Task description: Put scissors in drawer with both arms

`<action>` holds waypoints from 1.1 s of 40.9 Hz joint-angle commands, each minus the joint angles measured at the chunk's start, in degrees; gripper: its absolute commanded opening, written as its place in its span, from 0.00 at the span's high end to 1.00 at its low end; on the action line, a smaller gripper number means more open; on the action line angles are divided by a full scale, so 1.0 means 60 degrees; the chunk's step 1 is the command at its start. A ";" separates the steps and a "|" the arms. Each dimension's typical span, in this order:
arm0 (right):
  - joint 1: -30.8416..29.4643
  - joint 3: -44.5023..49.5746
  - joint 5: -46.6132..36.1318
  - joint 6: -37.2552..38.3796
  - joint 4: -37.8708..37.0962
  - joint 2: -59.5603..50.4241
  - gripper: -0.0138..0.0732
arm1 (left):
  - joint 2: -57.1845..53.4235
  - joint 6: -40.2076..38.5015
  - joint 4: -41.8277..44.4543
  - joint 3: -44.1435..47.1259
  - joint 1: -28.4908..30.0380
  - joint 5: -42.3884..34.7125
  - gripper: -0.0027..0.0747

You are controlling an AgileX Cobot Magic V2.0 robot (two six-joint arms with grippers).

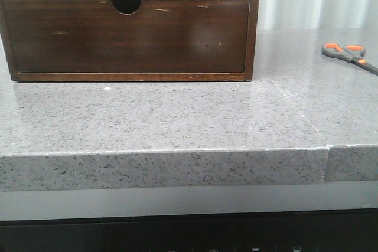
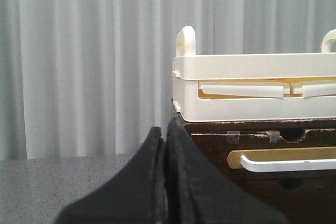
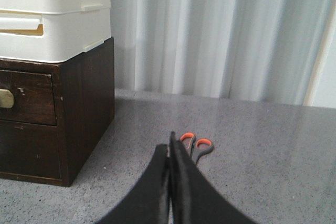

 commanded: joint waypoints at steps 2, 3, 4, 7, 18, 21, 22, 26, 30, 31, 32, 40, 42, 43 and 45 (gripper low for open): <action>-0.0062 -0.1090 0.0119 -0.0005 -0.0117 0.0989 0.92 | 0.1126 -0.0058 -0.0077 -0.1086 0.0000 0.0173 0.99; -0.0062 -0.1199 0.0252 -0.0005 -0.0141 0.1180 0.92 | 0.1311 -0.0070 -0.0077 -0.1229 0.0000 0.0316 0.99; -0.0062 -0.1334 0.0420 -0.0005 -0.0172 0.1369 0.92 | 0.1622 -0.0070 -0.0077 -0.1412 0.0000 0.0529 0.99; -0.0062 -0.1570 0.0796 -0.0005 -0.0322 0.1812 0.92 | 0.2219 -0.0070 -0.0077 -0.1819 0.0000 0.1057 0.99; -0.0062 -0.1630 0.1547 -0.0005 -0.0428 0.3308 0.92 | 0.3812 -0.0070 -0.0077 -0.1766 0.0000 0.1433 0.99; -0.0062 -0.1630 0.1723 -0.0005 -0.0420 0.3626 0.92 | 0.4135 -0.0070 -0.0077 -0.1649 0.0000 0.1433 0.99; -0.0062 -0.1630 0.1782 -0.0005 -0.0420 0.3716 0.92 | 0.4212 -0.0070 -0.0077 -0.1633 0.0000 0.1455 0.99; -0.0062 -0.1610 0.1850 -0.0005 -0.0420 0.4140 0.92 | 0.4537 -0.0070 -0.0077 -0.1608 0.0000 0.1543 0.99; -0.0062 -0.1610 0.1931 -0.0005 -0.0420 0.4495 0.92 | 0.4750 -0.0070 -0.0077 -0.1608 0.0000 0.1543 0.99; -0.0062 -0.1610 0.1950 -0.0005 -0.0420 0.4558 0.92 | 0.4811 -0.0070 -0.0077 -0.1608 0.0000 0.1543 0.99; -0.0062 -0.1610 0.1962 -0.0005 -0.0420 0.4630 0.92 | 0.4839 -0.0070 -0.0077 -0.1608 0.0000 0.1556 0.99; -0.0062 -0.1610 0.1969 -0.0005 -0.0428 0.4884 0.76 | 0.5016 -0.0070 -0.0264 -0.1600 0.0000 0.1556 0.93; -0.0062 -0.1610 0.1969 -0.0005 -0.0428 0.4884 0.63 | 0.5030 -0.0070 -0.0393 -0.1600 0.0000 0.1556 0.84; -0.0062 -0.1610 0.1969 -0.0014 -0.0428 0.4884 0.57 | 0.5030 -0.0070 -0.0444 -0.1600 0.0000 0.1556 0.77; -0.0062 -0.1610 0.1957 -0.0014 -0.0528 0.4884 0.43 | 0.5030 -0.0070 -0.0515 -0.1600 0.0000 0.1539 0.62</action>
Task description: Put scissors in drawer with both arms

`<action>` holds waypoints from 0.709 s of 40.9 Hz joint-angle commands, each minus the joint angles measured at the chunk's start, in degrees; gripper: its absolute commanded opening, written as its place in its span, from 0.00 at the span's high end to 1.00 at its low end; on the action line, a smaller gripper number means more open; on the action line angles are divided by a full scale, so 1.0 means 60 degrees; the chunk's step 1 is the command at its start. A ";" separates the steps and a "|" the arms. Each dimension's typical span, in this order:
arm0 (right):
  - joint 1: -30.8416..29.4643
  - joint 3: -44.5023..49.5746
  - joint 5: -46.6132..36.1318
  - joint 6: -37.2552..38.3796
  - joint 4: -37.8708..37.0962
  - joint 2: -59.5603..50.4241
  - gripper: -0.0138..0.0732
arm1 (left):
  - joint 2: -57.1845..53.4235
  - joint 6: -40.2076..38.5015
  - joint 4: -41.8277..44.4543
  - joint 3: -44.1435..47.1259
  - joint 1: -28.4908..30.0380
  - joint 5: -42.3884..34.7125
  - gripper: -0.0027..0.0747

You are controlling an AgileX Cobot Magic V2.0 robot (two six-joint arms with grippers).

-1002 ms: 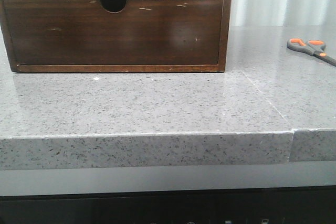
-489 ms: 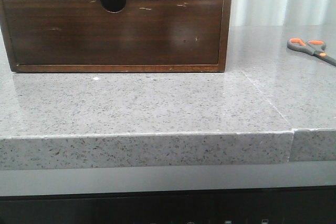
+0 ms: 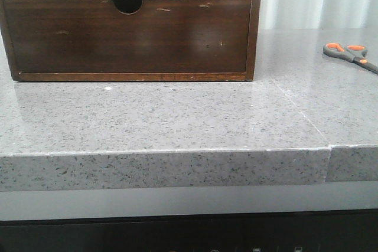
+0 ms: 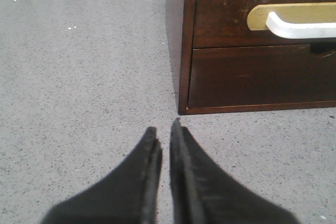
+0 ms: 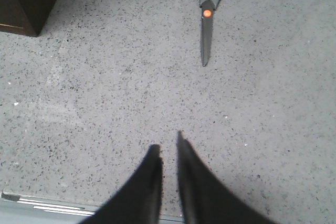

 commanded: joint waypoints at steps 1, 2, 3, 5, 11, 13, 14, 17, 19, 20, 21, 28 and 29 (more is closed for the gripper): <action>-0.0062 -0.0304 -0.0611 -0.0014 -0.0179 0.0000 0.37 | 0.0085 -0.0070 -0.0274 -0.0274 0.0000 -0.0716 0.55; -0.0062 -0.0304 -0.0621 -0.0014 -0.0179 0.0000 0.31 | 0.0085 -0.0070 -0.0274 -0.0274 0.0000 -0.0736 0.46; -0.0062 -0.0304 -0.0637 -0.0014 -0.0262 0.0000 0.27 | 0.0085 -0.0070 -0.0274 -0.0274 0.0000 -0.0737 0.40; -0.0062 -0.0304 -0.0640 -0.0014 -0.0408 0.0000 0.22 | 0.0090 -0.0070 -0.0274 -0.0274 0.0000 -0.0812 0.30; -0.0062 -0.0304 -0.0616 -0.0014 -0.0495 0.0000 0.21 | 0.0147 -0.0070 -0.1302 -0.0274 0.0000 -0.0911 0.25; -0.0062 -0.0304 -0.0616 -0.0014 -0.0495 0.0000 0.21 | 0.0237 -0.0070 -0.1927 -0.0274 0.0000 -0.0911 0.25; -0.0062 -0.0304 -0.0616 -0.0014 -0.0495 0.0000 0.21 | 0.0300 -0.0070 -0.2418 -0.0274 0.0000 -0.0911 0.25; -0.0062 -0.0304 -0.0616 -0.0014 -0.0495 0.0000 0.21 | 0.0608 -0.0070 -0.3722 -0.0274 0.0000 -0.0911 0.25; -0.0062 -0.0304 -0.0616 -0.0014 -0.0495 0.0000 0.21 | 0.0826 -0.0070 -0.4604 -0.0274 0.0000 -0.0911 0.25; -0.0062 -0.0304 -0.0616 -0.0014 -0.0495 0.0000 0.21 | 0.0983 -0.0070 -0.4967 -0.0274 0.0000 -0.0922 0.25; -0.0062 -0.0304 -0.0616 -0.0014 -0.0495 0.0000 0.21 | 0.1150 -0.0043 -0.5435 -0.0274 0.0000 -0.0933 0.25; -0.0062 -0.0304 -0.0616 -0.0014 -0.0495 0.0000 0.21 | 0.2165 0.0684 -0.8275 -0.0274 0.0000 -0.0923 0.25; -0.0062 -0.0304 -0.0616 -0.0014 -0.0495 0.0000 0.21 | 0.2285 0.0952 -0.8927 -0.0274 0.0000 -0.0880 0.25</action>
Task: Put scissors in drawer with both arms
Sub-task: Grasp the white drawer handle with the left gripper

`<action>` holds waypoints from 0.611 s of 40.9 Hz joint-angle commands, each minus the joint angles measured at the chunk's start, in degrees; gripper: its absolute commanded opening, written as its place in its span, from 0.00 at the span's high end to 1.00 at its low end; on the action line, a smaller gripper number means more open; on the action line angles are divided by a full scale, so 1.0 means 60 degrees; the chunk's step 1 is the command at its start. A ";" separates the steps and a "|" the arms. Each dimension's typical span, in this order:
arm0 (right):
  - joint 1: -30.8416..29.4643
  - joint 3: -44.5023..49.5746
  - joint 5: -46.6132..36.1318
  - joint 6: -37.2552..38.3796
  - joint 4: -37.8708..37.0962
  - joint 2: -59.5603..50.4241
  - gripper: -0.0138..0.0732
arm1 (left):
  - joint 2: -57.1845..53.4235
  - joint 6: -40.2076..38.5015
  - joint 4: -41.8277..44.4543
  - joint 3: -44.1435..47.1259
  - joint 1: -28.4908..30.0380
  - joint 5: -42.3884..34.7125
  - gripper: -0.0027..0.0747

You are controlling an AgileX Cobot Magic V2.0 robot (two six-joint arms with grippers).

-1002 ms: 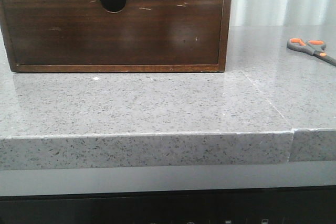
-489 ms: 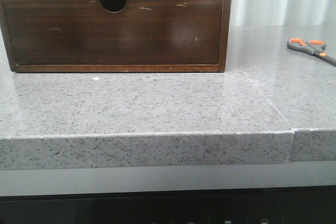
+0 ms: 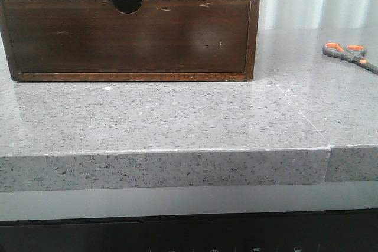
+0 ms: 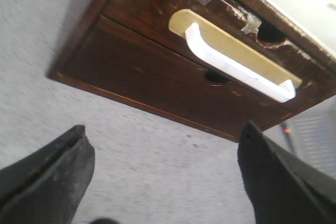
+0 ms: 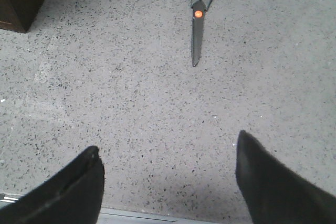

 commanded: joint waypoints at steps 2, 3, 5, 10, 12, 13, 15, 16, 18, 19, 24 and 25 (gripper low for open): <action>-0.0062 -0.0304 -0.0616 -0.0014 -0.0119 0.0000 0.21 | 0.0633 0.1357 -0.3076 -0.0274 0.0000 -0.0521 0.25; -0.0062 -0.0304 -0.0616 -0.0014 -0.0119 0.0000 0.21 | 0.0749 0.1887 -0.3802 -0.0274 0.0000 -0.0476 0.25; -0.0062 -0.0304 -0.0616 -0.0014 -0.0119 0.0000 0.21 | 0.1003 0.2842 -0.5047 -0.0274 0.0000 -0.0406 0.25; -0.0062 -0.0304 -0.0616 -0.0014 -0.0119 0.0000 0.21 | 0.1632 0.4675 -0.7380 -0.0274 0.0000 -0.0117 0.25; -0.0062 -0.0304 -0.0616 -0.0014 -0.0119 0.0000 0.21 | 0.1923 0.5153 -0.7987 -0.0274 0.0000 -0.0032 0.25; -0.0062 -0.0304 -0.0616 -0.0014 -0.0119 0.0000 0.21 | 0.2028 0.5295 -0.8188 -0.0274 0.0000 0.0015 0.25; -0.0062 -0.0304 -0.0616 -0.0014 -0.0119 0.0000 0.21 | 0.2278 0.5522 -0.8675 -0.0274 0.0000 0.0170 0.25; -0.0062 -0.0304 -0.0616 -0.0014 -0.0119 0.0000 0.21 | 0.2387 0.5655 -0.8793 -0.0274 0.0000 0.0235 0.25; -0.0062 -0.0304 -0.0616 -0.0014 -0.0119 0.0000 0.21 | 0.2656 0.5894 -0.9234 -0.0274 0.0000 0.0435 0.25; -0.0062 -0.0304 -0.0616 -0.0014 -0.0119 0.0000 0.21 | 0.2814 0.5996 -0.9388 -0.0274 0.0000 0.0589 0.25; -0.0062 -0.0304 -0.0616 -0.0014 -0.0119 0.0000 0.21 | 0.3468 0.6427 -0.9874 -0.0356 0.0000 0.1199 0.25; -0.0062 -0.0304 -0.0616 -0.0014 -0.0119 0.0000 0.21 | 0.3636 0.6476 -0.9874 -0.0397 0.0000 0.1341 0.25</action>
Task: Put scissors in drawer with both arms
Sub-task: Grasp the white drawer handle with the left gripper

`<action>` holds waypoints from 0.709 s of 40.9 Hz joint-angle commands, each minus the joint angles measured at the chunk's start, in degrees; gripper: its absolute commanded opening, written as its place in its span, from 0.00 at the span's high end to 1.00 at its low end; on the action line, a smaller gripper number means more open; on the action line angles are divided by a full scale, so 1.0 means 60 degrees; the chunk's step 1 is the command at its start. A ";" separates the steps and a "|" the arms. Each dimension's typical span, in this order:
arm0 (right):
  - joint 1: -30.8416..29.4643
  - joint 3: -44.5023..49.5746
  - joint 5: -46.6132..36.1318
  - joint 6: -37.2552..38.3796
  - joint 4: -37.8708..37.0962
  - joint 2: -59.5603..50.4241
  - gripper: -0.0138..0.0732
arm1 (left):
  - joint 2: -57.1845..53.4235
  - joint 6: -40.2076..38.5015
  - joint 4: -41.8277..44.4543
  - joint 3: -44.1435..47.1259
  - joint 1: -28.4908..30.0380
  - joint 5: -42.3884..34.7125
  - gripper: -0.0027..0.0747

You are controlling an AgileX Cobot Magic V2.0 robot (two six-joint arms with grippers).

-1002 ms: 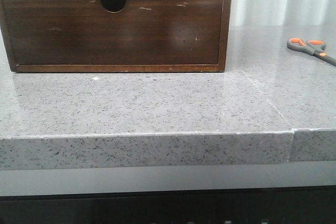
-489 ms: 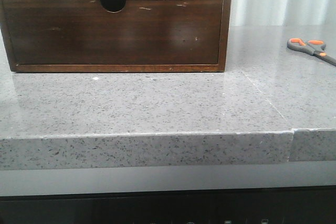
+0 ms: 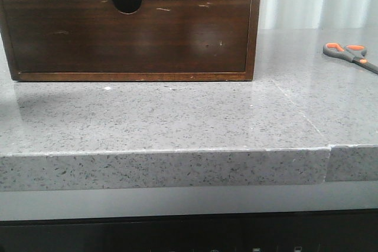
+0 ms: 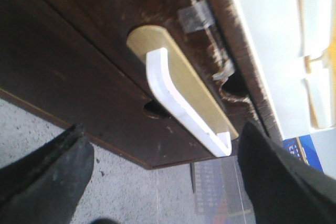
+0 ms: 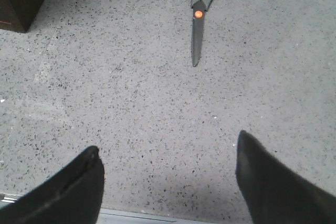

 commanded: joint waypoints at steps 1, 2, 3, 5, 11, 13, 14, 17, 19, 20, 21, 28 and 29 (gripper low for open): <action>-0.0062 -0.0304 -0.0616 -0.0014 -0.0115 0.0000 0.21 | 0.0390 0.0294 -0.0865 -0.0449 0.0000 0.0850 0.25; -0.0062 -0.0304 -0.0616 -0.0014 -0.0115 0.0000 0.21 | 0.0512 0.0294 -0.0865 -0.0510 0.0000 0.0944 0.25; -0.0062 -0.0304 -0.0616 -0.0014 -0.0115 0.0000 0.21 | 0.0680 0.0294 -0.0865 -0.0594 0.0000 0.1070 0.25; -0.0062 -0.0304 -0.0616 -0.0014 -0.0115 0.0000 0.21 | 0.0964 0.0310 -0.0865 -0.0776 0.0000 0.1317 0.25; -0.0062 -0.0304 -0.0616 -0.0014 -0.0115 0.0000 0.21 | 0.1716 0.0333 -0.0865 -0.1405 0.0000 0.1915 0.25; -0.0062 -0.0304 -0.0616 -0.0014 -0.0115 0.0000 0.21 | 0.1920 0.0333 -0.0865 -0.1598 0.0000 0.1980 0.25; -0.0062 -0.0304 -0.0616 -0.0014 -0.0115 0.0000 0.21 | 0.2044 0.0333 -0.0865 -0.1728 0.0000 0.2003 0.25; -0.0062 -0.0304 -0.0616 -0.0014 -0.0115 0.0000 0.21 | 0.2342 0.0333 -0.0865 -0.2031 0.0000 0.2111 0.26; -0.0062 -0.0304 -0.0616 -0.0014 -0.0115 0.0000 0.21 | 0.2526 0.0333 -0.0865 -0.2231 0.0000 0.2183 0.28; -0.0062 -0.0304 -0.0616 -0.0014 -0.0115 0.0000 0.21 | 0.2622 0.0333 -0.0865 -0.2331 0.0000 0.2194 0.30; -0.0062 -0.0304 -0.0616 -0.0014 -0.0115 0.0000 0.21 | 0.2666 0.0333 -0.0865 -0.2401 0.0000 0.2194 0.33; -0.0062 -0.0304 -0.0616 -0.0014 -0.0115 0.0000 0.21 | 0.2971 0.0333 -0.0865 -0.2643 0.0000 0.2336 0.62; -0.0062 -0.0304 -0.0616 -0.0014 -0.0115 0.0000 0.21 | 0.2985 0.0333 -0.0865 -0.2643 0.0000 0.2336 0.65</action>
